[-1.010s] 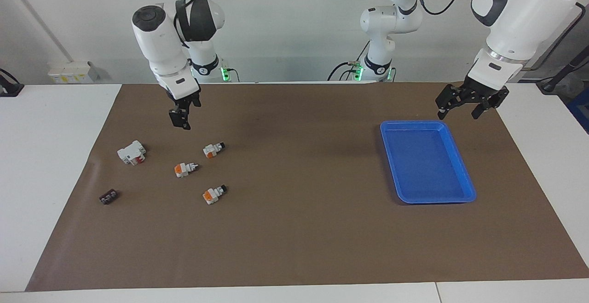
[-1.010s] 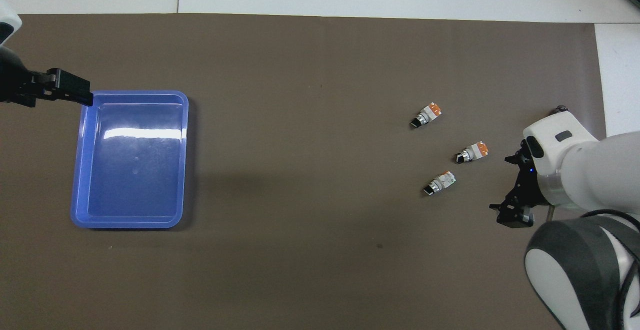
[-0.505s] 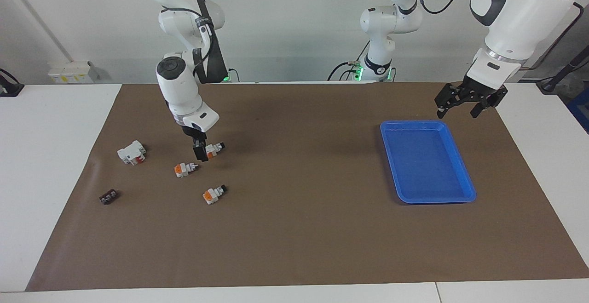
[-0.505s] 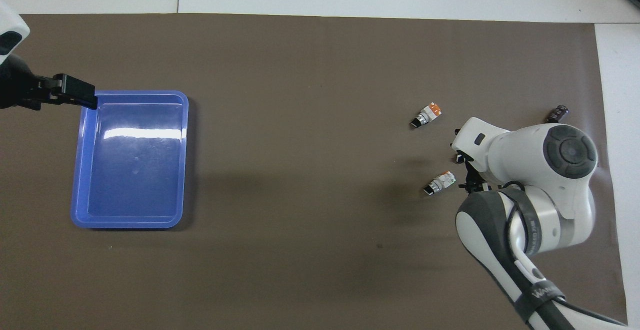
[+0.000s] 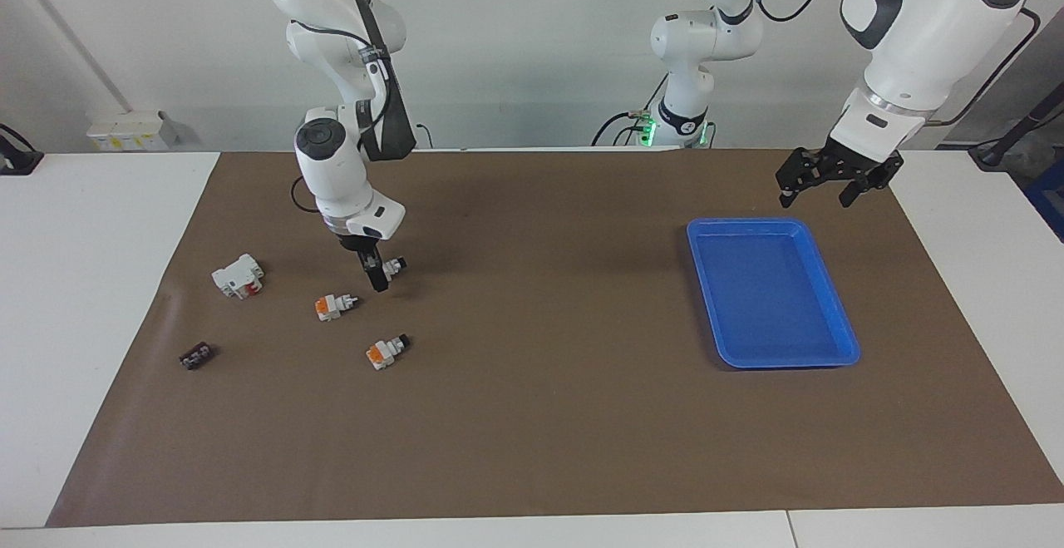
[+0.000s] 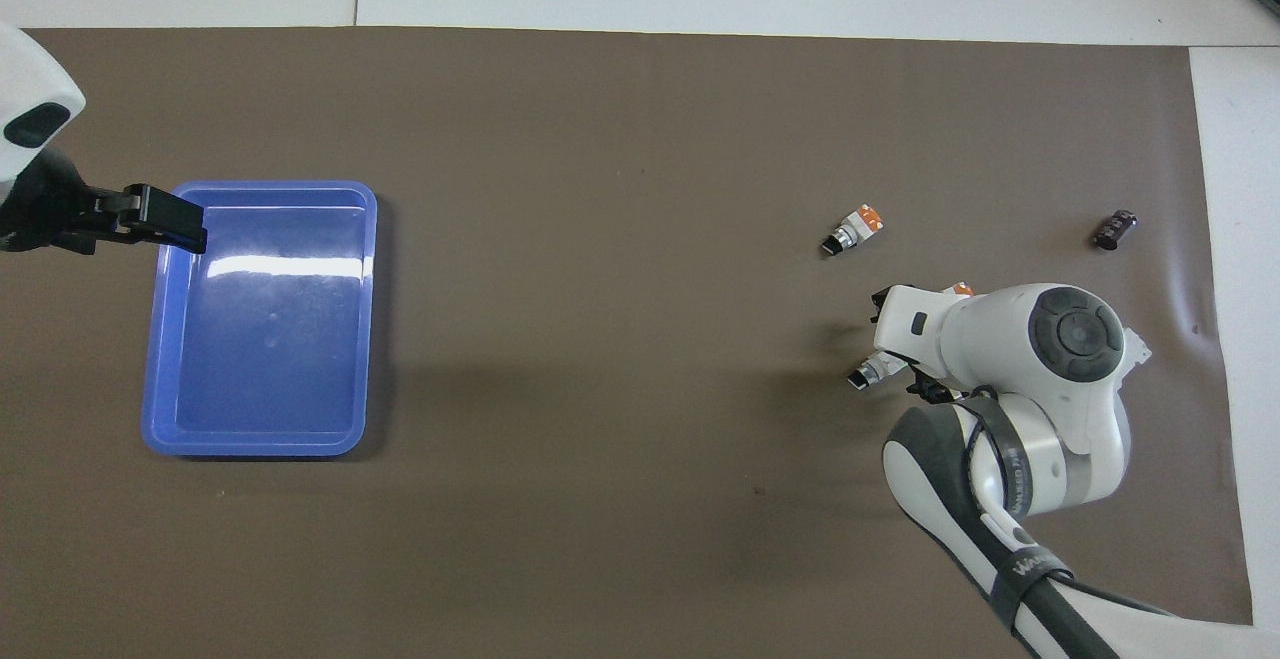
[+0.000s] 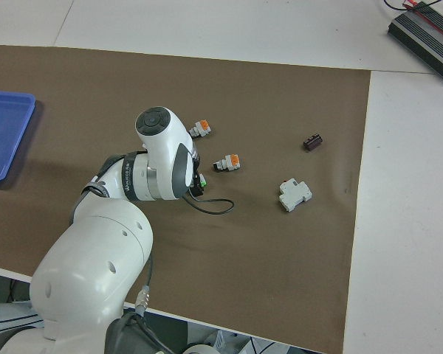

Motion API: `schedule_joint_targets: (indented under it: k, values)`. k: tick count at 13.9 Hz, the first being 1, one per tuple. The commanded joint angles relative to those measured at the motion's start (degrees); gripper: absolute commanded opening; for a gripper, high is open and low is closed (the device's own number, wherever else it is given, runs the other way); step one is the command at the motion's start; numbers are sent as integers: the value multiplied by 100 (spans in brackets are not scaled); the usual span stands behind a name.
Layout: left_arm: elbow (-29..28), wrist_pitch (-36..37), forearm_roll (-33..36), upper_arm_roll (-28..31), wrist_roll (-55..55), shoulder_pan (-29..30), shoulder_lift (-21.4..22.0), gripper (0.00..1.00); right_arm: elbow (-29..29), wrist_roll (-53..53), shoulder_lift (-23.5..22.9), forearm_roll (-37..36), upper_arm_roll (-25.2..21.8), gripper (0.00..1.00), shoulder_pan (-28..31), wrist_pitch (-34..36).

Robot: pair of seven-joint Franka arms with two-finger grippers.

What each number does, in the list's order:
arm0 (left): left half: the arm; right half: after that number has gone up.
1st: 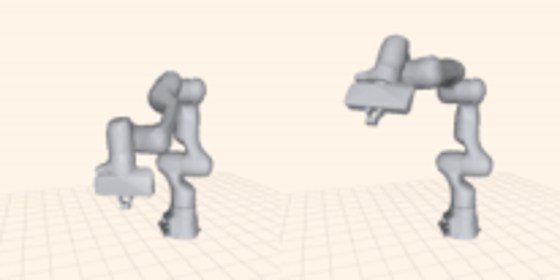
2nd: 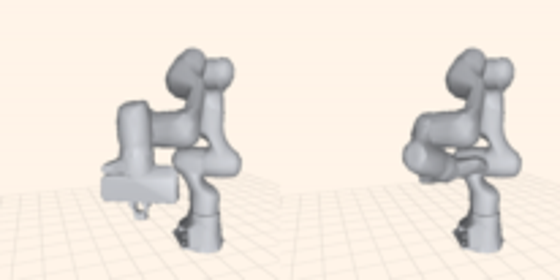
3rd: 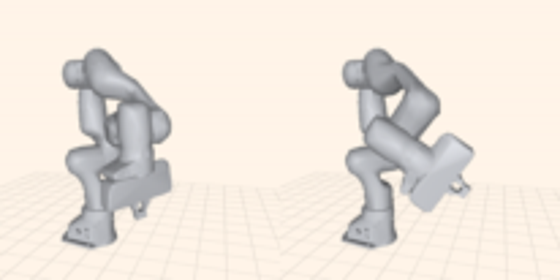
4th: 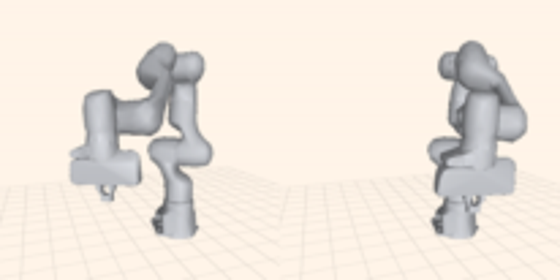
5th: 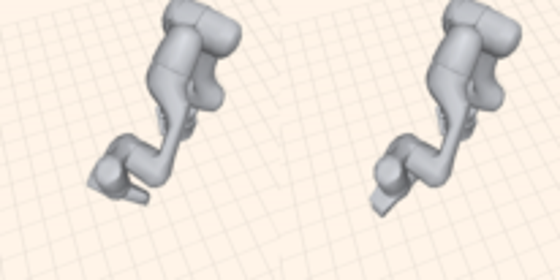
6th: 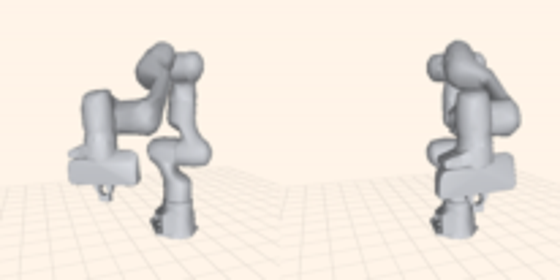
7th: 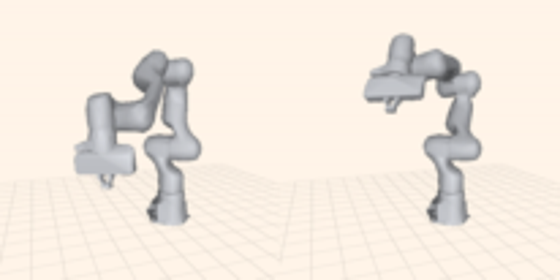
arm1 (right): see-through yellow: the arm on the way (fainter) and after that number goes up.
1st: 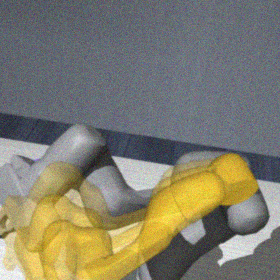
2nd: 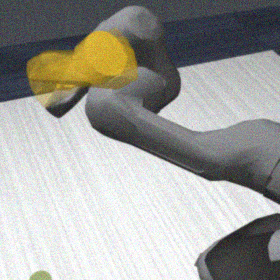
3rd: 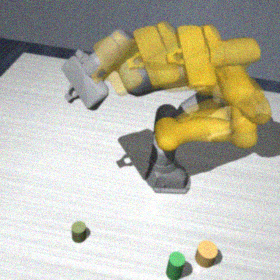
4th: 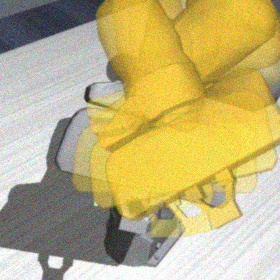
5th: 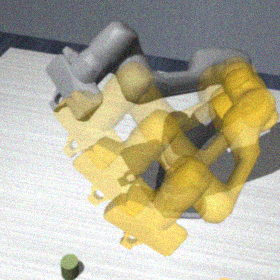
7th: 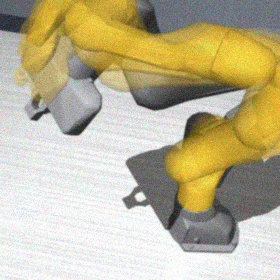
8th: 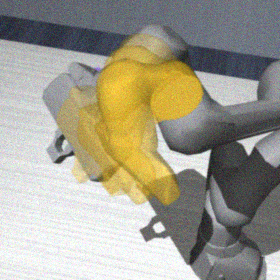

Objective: Turn and place switch with both arms
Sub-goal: 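Lift the switch with the right gripper while the left gripper reaches over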

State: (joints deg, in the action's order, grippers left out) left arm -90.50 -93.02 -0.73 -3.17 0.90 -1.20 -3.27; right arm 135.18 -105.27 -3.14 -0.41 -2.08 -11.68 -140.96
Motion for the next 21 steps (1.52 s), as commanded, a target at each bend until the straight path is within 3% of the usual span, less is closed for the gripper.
schedule_joint_targets:
  k: [1,3,6,7,8,9,12,14,16,19,21]
  values:
    - [-372,-217,73,27,-11,-82,257,100,386,-196,261,-20,-3,97,16,-239]
    - [-407,-270,73,27,-28,-83,257,100,395,-196,244,-20,-12,77,25,-257]
    - [-398,-243,82,27,-2,-91,257,100,483,-179,217,-20,-3,62,7,-406]
    - [-407,-278,73,27,-19,-83,257,100,492,-187,226,-20,-3,52,-1,-406]
    - [-433,-313,73,27,-28,-65,266,100,518,-187,235,-29,-3,31,-10,-397]
    - [-442,-331,73,27,-11,-82,275,100,510,-179,235,-29,-3,0,-10,-354]
    - [-495,-322,73,18,16,-135,292,100,283,-203,191,-116,5,0,-19,-266]
    - [-652,-480,47,18,-19,-135,371,100,-94,-1185,191,49,93,0,-167,49]
    - [-662,-446,-303,18,15,-100,371,100,-586,-1154,191,793,137,0,-256,550]
    - [-810,-358,-699,10,51,-153,450,98,-1036,-1040,270,1997,269,0,-467,727]
    - [-872,-279,-1339,10,286,-188,503,88,-1404,-726,288,2754,531,0,-467,763]
